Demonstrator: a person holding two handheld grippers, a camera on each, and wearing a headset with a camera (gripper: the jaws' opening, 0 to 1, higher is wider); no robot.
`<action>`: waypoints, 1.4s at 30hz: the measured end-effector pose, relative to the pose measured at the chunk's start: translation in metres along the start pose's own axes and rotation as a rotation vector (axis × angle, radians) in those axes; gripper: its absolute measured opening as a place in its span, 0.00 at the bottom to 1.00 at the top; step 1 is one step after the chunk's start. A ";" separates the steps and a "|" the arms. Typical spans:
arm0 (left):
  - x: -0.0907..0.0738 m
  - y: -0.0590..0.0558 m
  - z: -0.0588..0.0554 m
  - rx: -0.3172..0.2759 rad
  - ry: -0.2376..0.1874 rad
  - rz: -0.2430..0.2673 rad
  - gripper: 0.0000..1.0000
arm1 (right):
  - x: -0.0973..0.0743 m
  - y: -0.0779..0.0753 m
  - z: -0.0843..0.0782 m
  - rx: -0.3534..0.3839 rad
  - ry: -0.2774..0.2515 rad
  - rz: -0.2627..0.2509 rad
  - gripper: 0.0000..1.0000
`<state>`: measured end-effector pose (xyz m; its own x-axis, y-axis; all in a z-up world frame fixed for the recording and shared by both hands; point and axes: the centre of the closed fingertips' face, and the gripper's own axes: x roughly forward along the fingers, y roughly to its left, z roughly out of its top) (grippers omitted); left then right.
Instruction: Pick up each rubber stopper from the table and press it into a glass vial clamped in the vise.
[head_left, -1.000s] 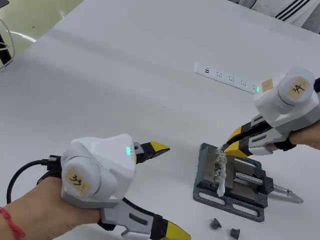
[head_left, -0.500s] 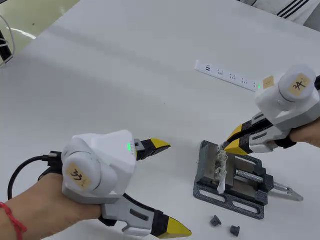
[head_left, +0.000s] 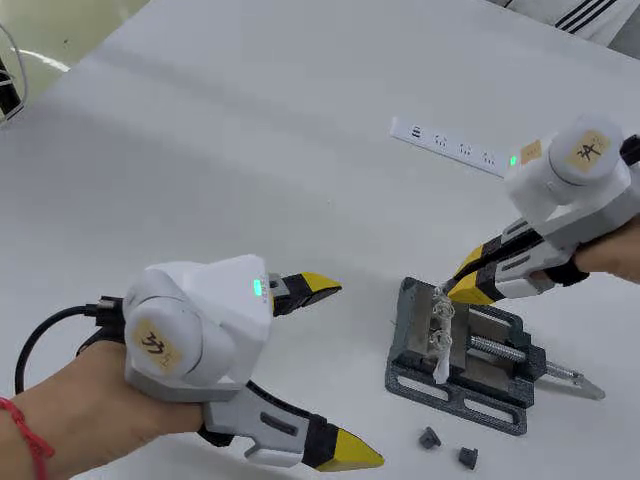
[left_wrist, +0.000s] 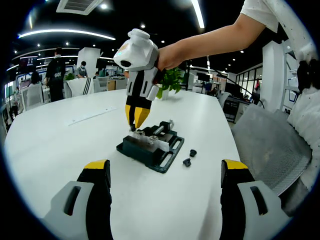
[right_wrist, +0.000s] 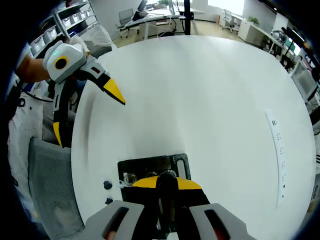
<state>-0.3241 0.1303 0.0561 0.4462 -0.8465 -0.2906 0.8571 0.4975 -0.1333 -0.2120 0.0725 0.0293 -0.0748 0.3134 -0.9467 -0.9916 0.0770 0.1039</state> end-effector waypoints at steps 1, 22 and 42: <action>0.000 0.000 0.000 -0.001 0.000 -0.001 0.90 | 0.000 0.000 0.001 0.008 0.006 0.006 0.06; 0.001 -0.001 0.000 0.001 -0.004 -0.008 0.90 | 0.004 0.002 0.001 0.018 0.067 0.077 0.05; 0.000 -0.001 -0.001 0.000 -0.003 -0.009 0.90 | 0.003 0.006 0.002 0.006 0.064 0.092 0.06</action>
<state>-0.3250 0.1297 0.0553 0.4394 -0.8513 -0.2868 0.8610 0.4902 -0.1357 -0.2179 0.0754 0.0277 -0.1723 0.2582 -0.9506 -0.9796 0.0566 0.1930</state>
